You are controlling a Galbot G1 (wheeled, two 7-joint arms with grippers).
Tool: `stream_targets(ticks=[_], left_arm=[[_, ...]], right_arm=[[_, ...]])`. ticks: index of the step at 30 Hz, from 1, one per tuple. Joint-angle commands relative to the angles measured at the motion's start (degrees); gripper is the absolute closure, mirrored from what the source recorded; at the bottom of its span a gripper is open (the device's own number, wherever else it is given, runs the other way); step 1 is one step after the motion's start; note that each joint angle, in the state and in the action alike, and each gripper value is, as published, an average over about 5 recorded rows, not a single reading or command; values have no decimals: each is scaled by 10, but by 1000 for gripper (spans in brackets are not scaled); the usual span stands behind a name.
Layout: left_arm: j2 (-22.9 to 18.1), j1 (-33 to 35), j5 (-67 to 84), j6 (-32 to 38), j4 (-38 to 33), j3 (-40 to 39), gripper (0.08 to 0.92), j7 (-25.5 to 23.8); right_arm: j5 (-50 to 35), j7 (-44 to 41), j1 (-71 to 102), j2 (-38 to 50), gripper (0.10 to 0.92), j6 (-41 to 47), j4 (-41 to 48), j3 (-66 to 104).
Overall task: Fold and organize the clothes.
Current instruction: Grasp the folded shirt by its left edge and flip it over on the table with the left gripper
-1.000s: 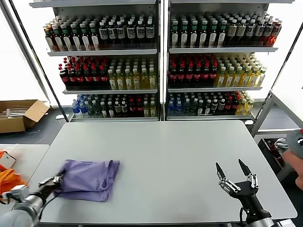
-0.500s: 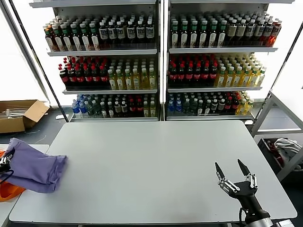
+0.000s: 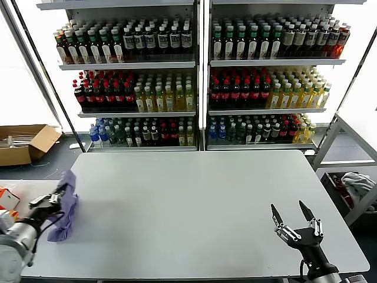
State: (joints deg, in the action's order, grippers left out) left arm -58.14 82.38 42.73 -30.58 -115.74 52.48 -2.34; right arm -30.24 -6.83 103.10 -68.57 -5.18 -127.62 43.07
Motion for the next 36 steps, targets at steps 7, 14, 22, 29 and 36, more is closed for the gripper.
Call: stream_targets(ticks=[7, 14, 22, 29, 36], left_arm=[[-137, -73, -10, -24, 66, -335, 886, 81], [-181, -94, 4, -24, 120, -388, 886, 93], [-199, -110, 33, -11, 77, -393, 886, 114], [-203, -119, 66, 5, 54, -384, 886, 121], [-189, -98, 109, 20, -19, -335, 814, 98]], right_arm=[[7, 1, 0, 2, 203, 5, 5, -15], [21, 12, -15, 10, 203, 30, -5, -35], [3, 37, -50, 32, 203, 87, -20, -75], [1, 62, -96, 51, 203, 127, -21, -132], [-22, 106, -148, 57, 203, 182, -10, -191]])
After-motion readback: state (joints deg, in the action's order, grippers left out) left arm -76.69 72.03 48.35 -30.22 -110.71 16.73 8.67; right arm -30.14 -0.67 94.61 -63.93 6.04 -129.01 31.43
